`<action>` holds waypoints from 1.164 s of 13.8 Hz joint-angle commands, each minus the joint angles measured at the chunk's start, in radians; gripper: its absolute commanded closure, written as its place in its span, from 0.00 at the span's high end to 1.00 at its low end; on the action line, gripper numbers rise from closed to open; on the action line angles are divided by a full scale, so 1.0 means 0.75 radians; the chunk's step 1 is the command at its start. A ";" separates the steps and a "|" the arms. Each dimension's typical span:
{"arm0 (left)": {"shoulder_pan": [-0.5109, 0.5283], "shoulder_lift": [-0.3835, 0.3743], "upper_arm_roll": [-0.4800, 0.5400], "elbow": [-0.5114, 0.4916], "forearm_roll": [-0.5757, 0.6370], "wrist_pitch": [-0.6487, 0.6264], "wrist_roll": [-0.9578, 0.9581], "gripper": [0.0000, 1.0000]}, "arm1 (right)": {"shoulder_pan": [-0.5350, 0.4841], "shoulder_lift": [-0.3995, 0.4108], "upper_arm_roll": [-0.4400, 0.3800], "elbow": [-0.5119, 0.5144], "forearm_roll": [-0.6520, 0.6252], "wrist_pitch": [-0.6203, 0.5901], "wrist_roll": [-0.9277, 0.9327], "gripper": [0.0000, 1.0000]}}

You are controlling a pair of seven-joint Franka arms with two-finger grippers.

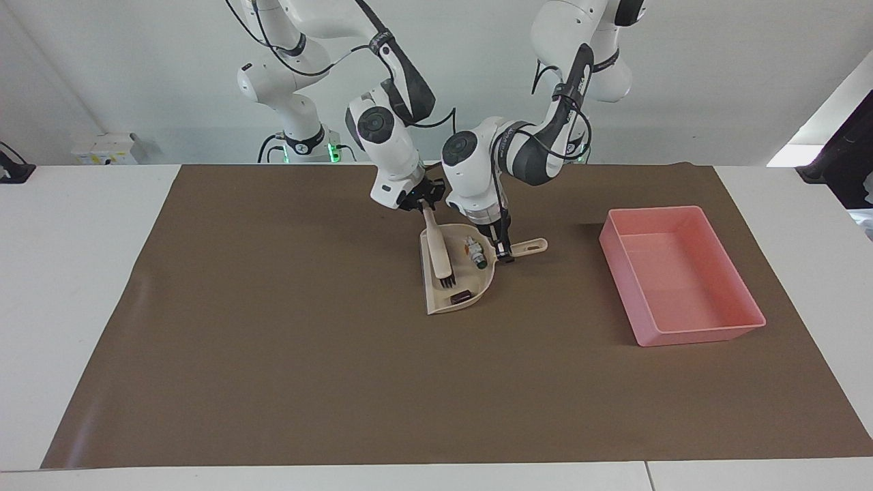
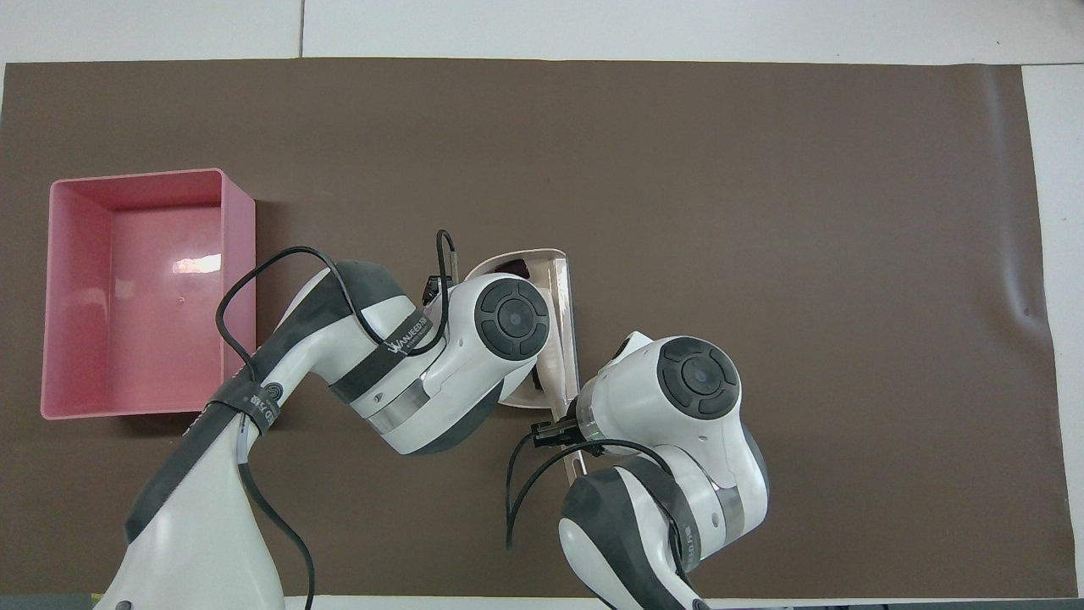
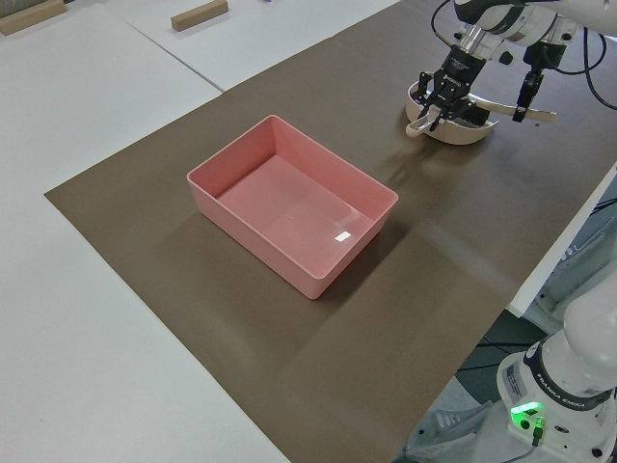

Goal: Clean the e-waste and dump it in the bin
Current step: 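Draw the brush back with the right gripper toward its start spot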

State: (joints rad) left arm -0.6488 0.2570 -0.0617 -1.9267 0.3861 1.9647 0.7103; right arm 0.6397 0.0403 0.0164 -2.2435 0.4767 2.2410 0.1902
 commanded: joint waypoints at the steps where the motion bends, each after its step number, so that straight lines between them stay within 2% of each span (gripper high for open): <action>1: -0.008 -0.050 0.011 -0.069 -0.018 0.064 -0.004 0.00 | -0.010 0.030 -0.003 0.058 0.045 -0.012 -0.041 0.00; 3: 0.012 -0.056 0.011 -0.082 -0.018 0.107 0.000 0.00 | -0.008 0.024 -0.003 0.058 0.035 -0.016 -0.029 0.00; 6: 0.061 -0.132 0.011 -0.153 -0.020 0.187 0.004 0.00 | -0.018 -0.019 -0.012 0.058 0.005 -0.081 -0.021 0.00; 9: 0.063 -0.136 0.011 -0.155 -0.044 0.209 0.002 0.00 | -0.059 -0.096 -0.018 0.058 -0.134 -0.167 0.012 0.00; 11: 0.063 -0.136 0.011 -0.157 -0.046 0.207 0.010 0.00 | -0.137 -0.194 -0.020 0.058 -0.169 -0.245 0.043 0.00; 13: 0.086 -0.134 0.009 -0.157 -0.057 0.207 0.012 0.00 | -0.281 -0.282 -0.018 0.058 -0.218 -0.308 0.045 0.00; 16: 0.108 -0.132 0.009 -0.151 -0.138 0.211 0.071 0.00 | -0.494 -0.309 -0.016 0.087 -0.455 -0.419 0.033 0.00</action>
State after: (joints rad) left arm -0.5882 0.1919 -0.0557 -2.0083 0.3296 2.0921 0.7206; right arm 0.3445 -0.1803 -0.0091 -2.1839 0.2257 1.9665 0.2108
